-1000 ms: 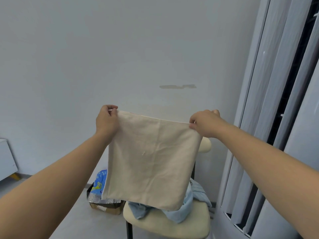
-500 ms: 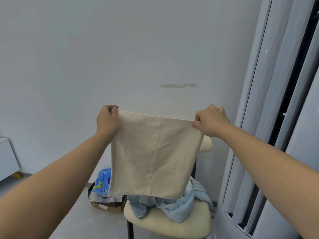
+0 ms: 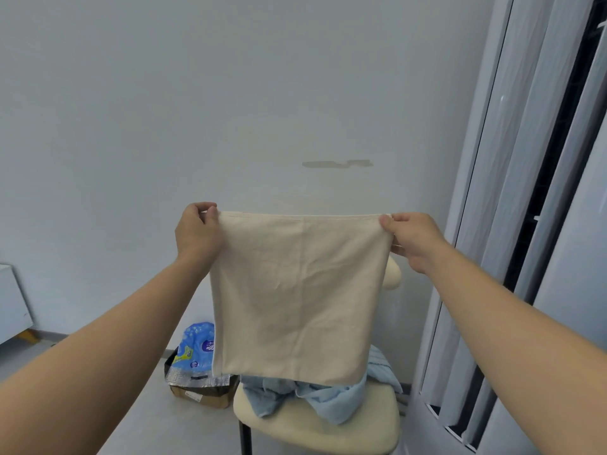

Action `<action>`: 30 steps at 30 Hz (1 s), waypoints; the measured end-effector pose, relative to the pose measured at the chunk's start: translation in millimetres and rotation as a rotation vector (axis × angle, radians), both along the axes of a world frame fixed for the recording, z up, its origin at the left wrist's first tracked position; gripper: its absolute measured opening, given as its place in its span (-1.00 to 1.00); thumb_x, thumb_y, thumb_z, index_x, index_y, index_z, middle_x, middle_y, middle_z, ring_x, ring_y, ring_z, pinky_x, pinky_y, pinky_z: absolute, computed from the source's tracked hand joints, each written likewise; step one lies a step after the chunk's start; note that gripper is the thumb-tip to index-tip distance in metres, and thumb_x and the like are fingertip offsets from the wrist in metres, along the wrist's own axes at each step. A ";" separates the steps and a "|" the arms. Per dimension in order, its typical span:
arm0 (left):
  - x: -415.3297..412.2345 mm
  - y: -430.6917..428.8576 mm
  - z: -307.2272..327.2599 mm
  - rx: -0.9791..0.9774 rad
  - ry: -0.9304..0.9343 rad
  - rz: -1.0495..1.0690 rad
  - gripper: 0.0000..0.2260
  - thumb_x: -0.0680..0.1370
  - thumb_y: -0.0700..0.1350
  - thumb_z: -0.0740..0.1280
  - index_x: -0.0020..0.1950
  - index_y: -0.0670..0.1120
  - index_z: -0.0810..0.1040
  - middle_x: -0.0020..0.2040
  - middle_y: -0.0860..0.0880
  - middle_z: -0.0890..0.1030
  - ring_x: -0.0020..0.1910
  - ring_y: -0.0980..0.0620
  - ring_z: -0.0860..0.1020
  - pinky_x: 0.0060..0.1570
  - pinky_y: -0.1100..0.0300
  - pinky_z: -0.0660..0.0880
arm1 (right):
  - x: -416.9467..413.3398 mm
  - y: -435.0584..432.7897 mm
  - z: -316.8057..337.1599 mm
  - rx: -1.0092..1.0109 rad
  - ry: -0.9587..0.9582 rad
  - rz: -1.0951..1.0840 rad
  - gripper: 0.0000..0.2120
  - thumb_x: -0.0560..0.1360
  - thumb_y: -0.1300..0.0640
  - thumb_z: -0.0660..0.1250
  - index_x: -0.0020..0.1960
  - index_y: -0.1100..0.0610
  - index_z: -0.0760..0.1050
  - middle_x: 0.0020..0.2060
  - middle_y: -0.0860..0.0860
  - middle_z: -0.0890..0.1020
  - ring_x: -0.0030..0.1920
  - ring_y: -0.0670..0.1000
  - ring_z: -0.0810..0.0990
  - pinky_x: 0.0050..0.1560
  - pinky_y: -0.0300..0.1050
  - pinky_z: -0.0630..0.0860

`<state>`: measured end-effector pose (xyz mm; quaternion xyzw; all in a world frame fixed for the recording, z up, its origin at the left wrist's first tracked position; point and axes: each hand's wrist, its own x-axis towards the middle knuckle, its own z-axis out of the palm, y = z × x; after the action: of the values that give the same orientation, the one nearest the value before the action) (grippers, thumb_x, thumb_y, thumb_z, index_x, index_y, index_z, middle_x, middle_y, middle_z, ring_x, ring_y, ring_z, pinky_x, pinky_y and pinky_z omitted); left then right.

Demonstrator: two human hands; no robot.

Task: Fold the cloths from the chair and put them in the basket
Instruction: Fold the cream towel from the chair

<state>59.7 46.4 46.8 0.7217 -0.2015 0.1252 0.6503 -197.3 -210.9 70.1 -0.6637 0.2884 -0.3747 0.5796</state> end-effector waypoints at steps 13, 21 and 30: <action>-38.1 -10.6 -5.2 -0.063 -0.041 -0.022 -0.72 0.69 -0.06 0.19 0.35 -0.03 0.55 0.16 0.07 0.60 0.07 0.12 0.56 0.14 0.21 0.46 | 9.1 36.0 -10.7 -0.291 -0.356 -0.623 -0.81 0.70 0.06 0.15 0.14 0.10 0.50 -0.12 -0.16 0.55 -0.06 -0.09 0.55 -0.07 -0.30 0.41; -52.9 -12.3 -2.2 -0.054 -0.087 -0.016 -0.79 0.70 -0.05 0.17 0.25 -0.04 0.53 0.05 0.11 0.58 0.00 0.12 0.53 -0.04 0.31 0.37 | -5.1 40.1 -18.2 -0.260 -0.337 -0.652 -0.85 0.69 0.04 0.18 0.08 0.05 0.50 -0.13 -0.15 0.58 -0.04 -0.07 0.58 0.05 -0.12 0.53; -73.2 12.0 1.7 -0.069 -0.072 -0.080 -0.84 0.68 -0.09 0.19 0.11 0.08 0.55 -0.11 0.08 0.57 -0.20 0.13 0.52 -0.18 0.23 0.44 | -40.9 51.0 -16.7 -0.224 -0.154 -0.619 -0.85 0.64 0.02 0.27 0.06 -0.02 0.62 -0.11 -0.18 0.62 -0.03 -0.07 0.60 0.13 -0.03 0.59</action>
<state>-13.5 58.4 48.4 0.6851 -0.2492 0.1320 0.6716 -238.2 -159.9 53.4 -0.5737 0.3886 -0.6115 0.3819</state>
